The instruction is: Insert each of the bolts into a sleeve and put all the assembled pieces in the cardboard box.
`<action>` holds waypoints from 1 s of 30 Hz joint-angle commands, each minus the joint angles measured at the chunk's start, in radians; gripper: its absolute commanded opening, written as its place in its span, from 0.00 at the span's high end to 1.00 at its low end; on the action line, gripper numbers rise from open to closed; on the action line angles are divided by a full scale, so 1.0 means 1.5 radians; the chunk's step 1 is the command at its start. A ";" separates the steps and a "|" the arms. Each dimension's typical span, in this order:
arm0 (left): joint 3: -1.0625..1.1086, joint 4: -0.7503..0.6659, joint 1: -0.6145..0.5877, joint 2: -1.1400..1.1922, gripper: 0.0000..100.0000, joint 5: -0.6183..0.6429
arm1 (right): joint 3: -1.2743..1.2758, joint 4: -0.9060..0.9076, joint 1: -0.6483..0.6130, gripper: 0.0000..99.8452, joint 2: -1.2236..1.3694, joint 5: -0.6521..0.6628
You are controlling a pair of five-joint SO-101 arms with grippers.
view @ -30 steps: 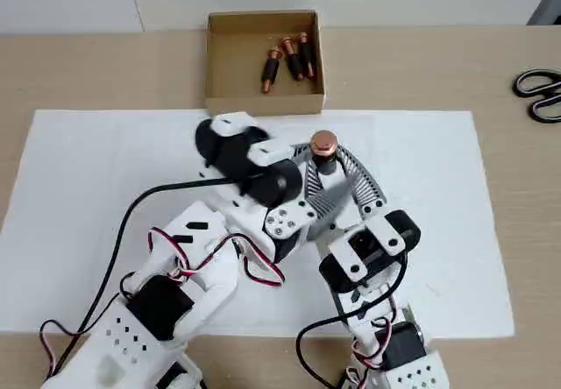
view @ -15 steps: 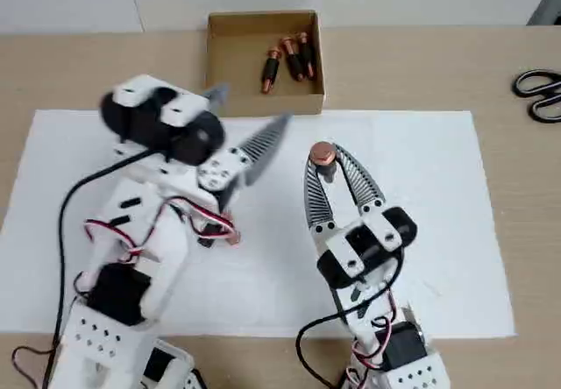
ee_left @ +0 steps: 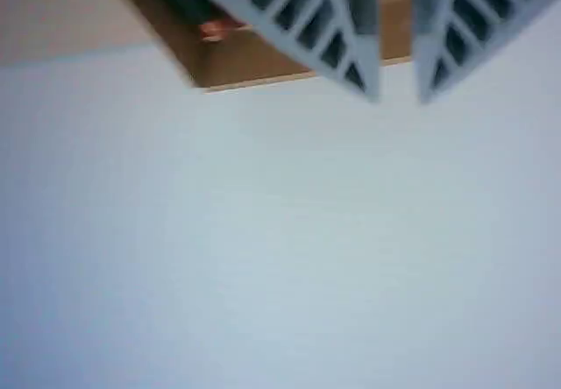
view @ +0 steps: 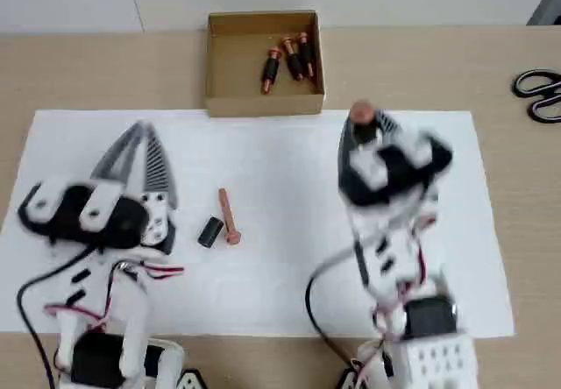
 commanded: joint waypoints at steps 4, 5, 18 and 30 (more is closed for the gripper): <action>0.104 -0.009 -0.109 -0.117 0.98 -0.001 | -0.324 -0.019 -0.012 1.00 0.458 0.002; 0.104 -0.009 -0.122 -0.116 0.98 -0.001 | -0.364 -0.042 -0.021 1.00 0.515 0.002; 0.106 -0.007 -0.136 -0.121 0.98 -0.001 | -0.847 -0.299 -0.056 1.00 1.129 0.008; 0.141 -0.008 -0.158 -0.122 0.98 -0.002 | -1.266 -0.301 -0.046 1.00 1.543 0.139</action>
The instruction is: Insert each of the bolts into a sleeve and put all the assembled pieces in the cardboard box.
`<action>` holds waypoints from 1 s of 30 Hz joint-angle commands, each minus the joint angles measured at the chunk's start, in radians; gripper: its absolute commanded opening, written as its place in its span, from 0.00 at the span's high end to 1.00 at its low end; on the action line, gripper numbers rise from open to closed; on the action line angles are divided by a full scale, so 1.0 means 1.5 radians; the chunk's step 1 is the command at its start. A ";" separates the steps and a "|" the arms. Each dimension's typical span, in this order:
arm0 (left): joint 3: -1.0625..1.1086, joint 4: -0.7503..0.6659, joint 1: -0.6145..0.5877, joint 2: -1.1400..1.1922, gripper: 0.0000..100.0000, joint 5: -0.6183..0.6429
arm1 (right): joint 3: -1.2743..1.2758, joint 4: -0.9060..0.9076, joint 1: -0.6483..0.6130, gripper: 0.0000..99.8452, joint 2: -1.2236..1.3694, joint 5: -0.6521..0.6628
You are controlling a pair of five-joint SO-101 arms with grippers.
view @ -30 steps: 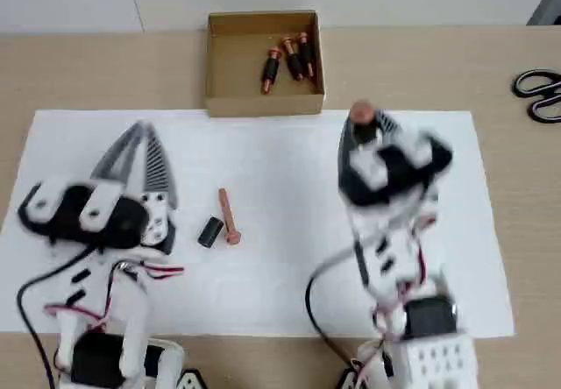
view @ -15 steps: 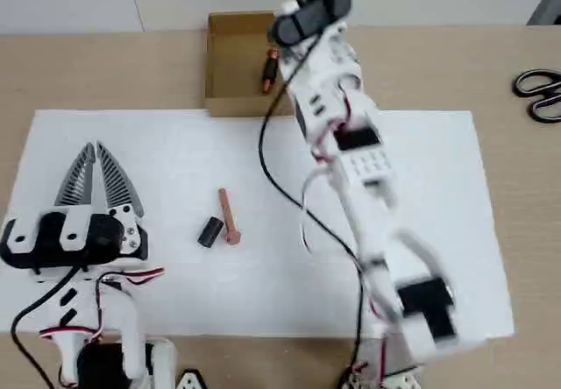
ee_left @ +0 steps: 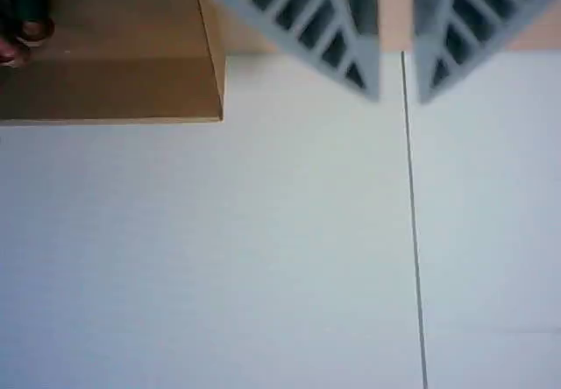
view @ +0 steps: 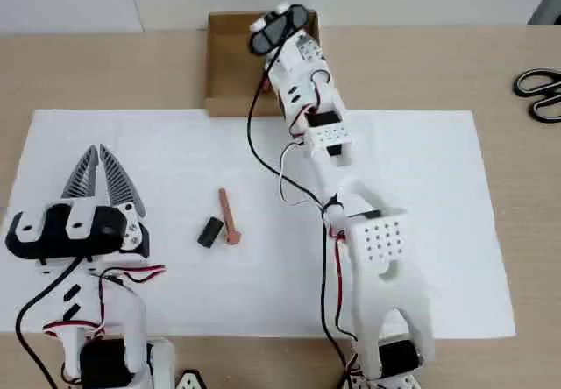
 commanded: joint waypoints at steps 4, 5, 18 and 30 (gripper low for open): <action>0.002 -0.008 -0.041 -0.009 0.98 0.001 | -0.249 -0.021 0.013 1.00 0.149 0.026; 0.002 -0.008 -0.048 -0.009 0.98 0.001 | -0.270 -0.009 0.012 1.00 0.167 0.026; 0.002 -0.008 -0.064 -0.009 0.98 0.001 | -0.418 0.280 0.006 0.94 0.210 -0.035; -0.001 -0.007 -0.065 -0.009 0.98 0.001 | -0.507 0.375 -0.004 0.82 0.208 -0.036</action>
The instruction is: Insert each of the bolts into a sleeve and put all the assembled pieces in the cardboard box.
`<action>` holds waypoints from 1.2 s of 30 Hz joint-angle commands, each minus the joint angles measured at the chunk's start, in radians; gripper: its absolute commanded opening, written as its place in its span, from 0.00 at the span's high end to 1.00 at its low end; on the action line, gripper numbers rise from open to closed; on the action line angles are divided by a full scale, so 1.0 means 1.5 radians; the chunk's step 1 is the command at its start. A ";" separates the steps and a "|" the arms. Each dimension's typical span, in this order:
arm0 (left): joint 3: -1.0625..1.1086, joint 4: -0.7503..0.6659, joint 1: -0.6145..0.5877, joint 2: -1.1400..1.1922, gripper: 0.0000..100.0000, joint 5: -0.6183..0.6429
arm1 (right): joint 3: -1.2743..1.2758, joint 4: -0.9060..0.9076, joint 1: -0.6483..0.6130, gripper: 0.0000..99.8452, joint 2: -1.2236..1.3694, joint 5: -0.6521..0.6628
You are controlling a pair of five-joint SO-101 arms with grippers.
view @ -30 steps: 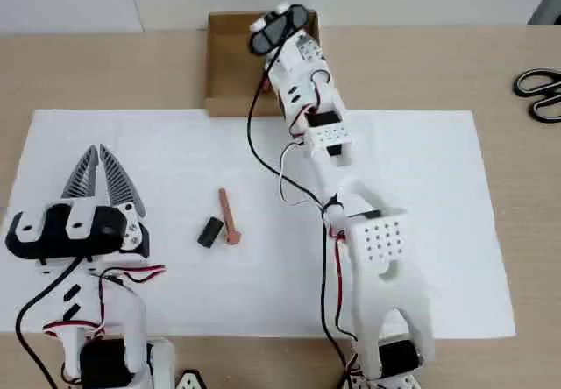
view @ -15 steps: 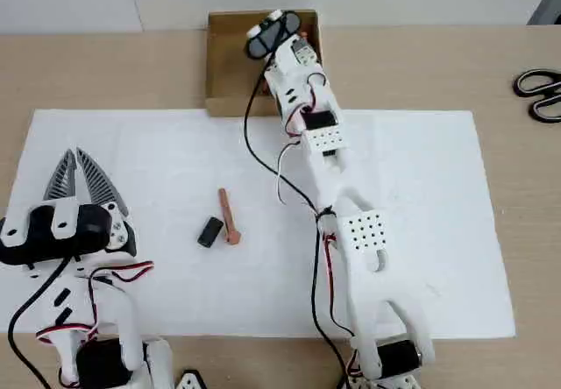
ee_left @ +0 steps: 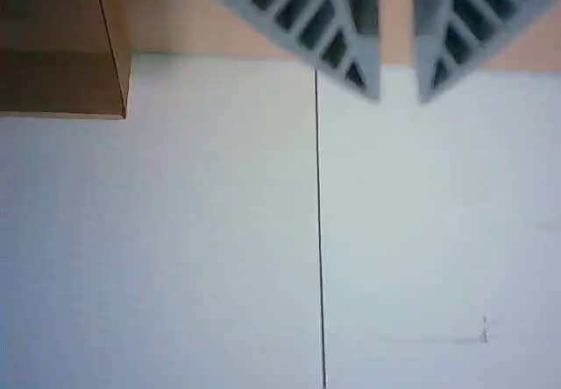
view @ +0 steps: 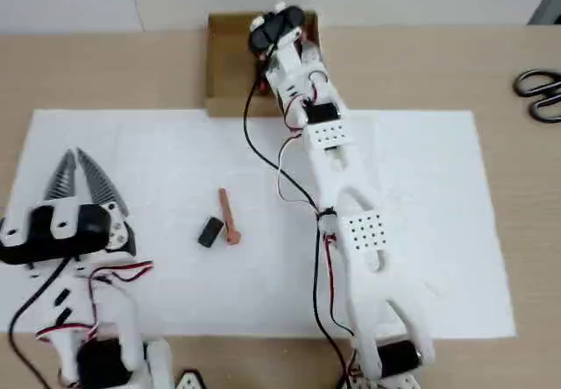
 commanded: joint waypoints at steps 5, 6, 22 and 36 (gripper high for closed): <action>-0.001 -0.007 -0.003 -0.009 0.98 0.001 | -0.273 0.225 -0.032 0.82 -0.014 -0.005; -0.001 -0.007 -0.003 -0.009 0.98 0.001 | -0.276 0.261 -0.034 0.82 -0.016 -0.006; 0.010 0.010 -0.004 -0.009 0.98 0.002 | -0.268 0.818 -0.120 0.82 -0.235 -0.177; 0.022 0.063 -0.135 -0.009 0.98 0.002 | -0.270 0.819 -0.203 0.82 -0.241 -0.398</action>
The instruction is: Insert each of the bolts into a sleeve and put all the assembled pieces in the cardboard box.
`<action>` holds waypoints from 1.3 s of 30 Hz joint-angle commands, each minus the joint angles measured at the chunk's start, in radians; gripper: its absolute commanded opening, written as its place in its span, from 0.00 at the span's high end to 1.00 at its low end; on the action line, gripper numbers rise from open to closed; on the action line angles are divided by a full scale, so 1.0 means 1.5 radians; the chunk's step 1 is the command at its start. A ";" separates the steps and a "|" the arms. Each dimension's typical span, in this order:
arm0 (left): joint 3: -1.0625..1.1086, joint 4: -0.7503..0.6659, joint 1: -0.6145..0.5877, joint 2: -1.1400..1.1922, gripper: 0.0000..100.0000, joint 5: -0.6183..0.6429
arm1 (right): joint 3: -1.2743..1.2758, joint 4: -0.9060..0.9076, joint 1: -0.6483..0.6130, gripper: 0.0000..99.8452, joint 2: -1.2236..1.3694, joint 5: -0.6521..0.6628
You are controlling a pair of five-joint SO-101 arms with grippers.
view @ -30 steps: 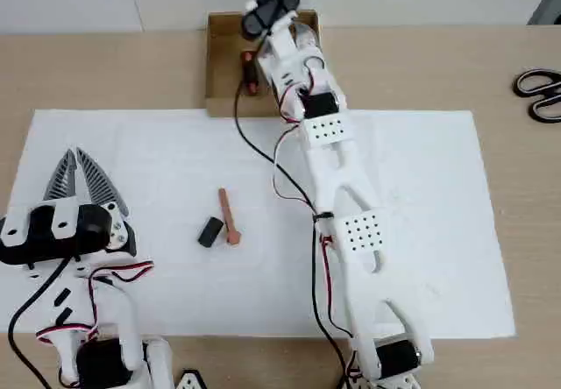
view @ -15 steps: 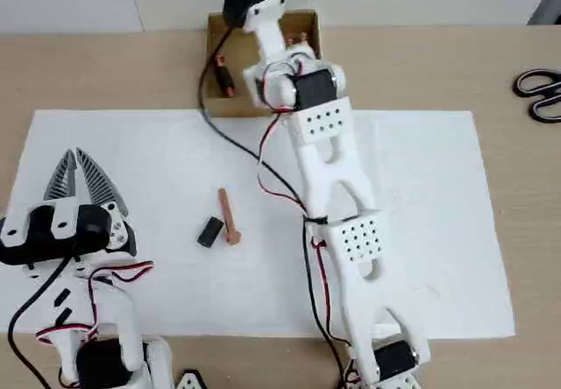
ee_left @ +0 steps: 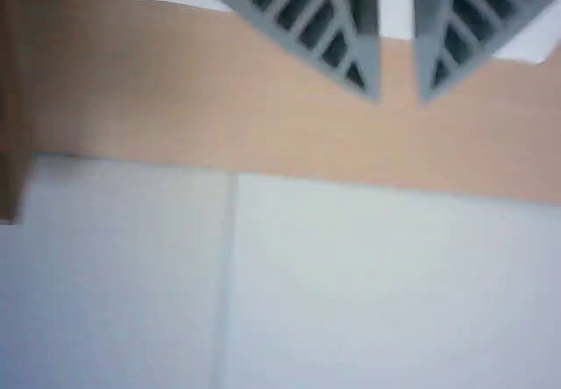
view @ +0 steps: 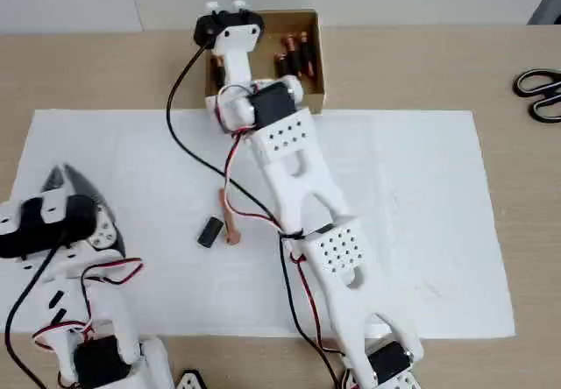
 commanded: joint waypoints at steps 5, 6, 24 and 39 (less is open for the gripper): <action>-0.005 0.003 -0.062 -0.009 0.98 0.002 | -0.033 0.009 -0.015 0.82 -0.066 -0.016; -0.005 0.003 -0.062 -0.009 0.98 0.002 | -0.033 0.010 -0.014 0.82 -0.074 -0.016; -0.006 0.003 -0.062 -0.009 0.98 0.002 | -0.029 0.023 0.002 0.82 -0.187 0.190; -0.005 0.003 -0.061 -0.009 0.98 0.002 | 0.547 0.003 -0.036 0.82 -0.545 0.149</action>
